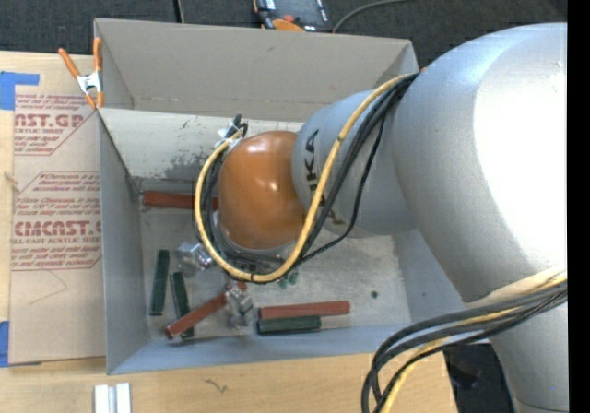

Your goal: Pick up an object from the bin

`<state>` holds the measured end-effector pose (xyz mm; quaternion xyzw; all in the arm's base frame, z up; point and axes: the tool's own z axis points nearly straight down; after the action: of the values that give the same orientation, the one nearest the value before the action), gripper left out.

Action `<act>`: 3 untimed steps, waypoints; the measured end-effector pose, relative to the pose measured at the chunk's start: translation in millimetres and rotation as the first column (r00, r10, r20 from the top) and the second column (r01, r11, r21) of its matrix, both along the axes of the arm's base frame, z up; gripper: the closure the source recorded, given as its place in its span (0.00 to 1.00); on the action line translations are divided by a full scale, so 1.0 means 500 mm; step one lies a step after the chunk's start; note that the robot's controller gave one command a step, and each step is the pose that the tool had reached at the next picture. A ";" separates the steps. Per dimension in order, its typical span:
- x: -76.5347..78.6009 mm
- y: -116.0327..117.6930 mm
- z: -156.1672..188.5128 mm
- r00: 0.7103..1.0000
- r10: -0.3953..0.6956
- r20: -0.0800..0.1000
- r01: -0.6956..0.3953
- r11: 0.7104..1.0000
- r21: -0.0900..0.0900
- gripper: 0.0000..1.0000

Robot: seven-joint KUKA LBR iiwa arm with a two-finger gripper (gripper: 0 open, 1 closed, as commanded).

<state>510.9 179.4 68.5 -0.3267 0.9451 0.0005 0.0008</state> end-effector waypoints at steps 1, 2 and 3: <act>-0.001 -0.001 0.002 1.000 -0.001 -0.001 0.001 1.000 0.000 1.00; -0.027 0.094 0.256 1.000 -0.007 0.006 0.007 1.000 0.003 1.00; 0.066 0.018 0.401 0.933 0.359 0.009 -0.359 0.933 -0.002 1.00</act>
Offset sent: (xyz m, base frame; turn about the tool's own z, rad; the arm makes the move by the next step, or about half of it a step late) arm 0.0000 0.0000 0.0000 0.0000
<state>543.8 188.5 268.9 -0.4938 0.8696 -0.0012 0.0049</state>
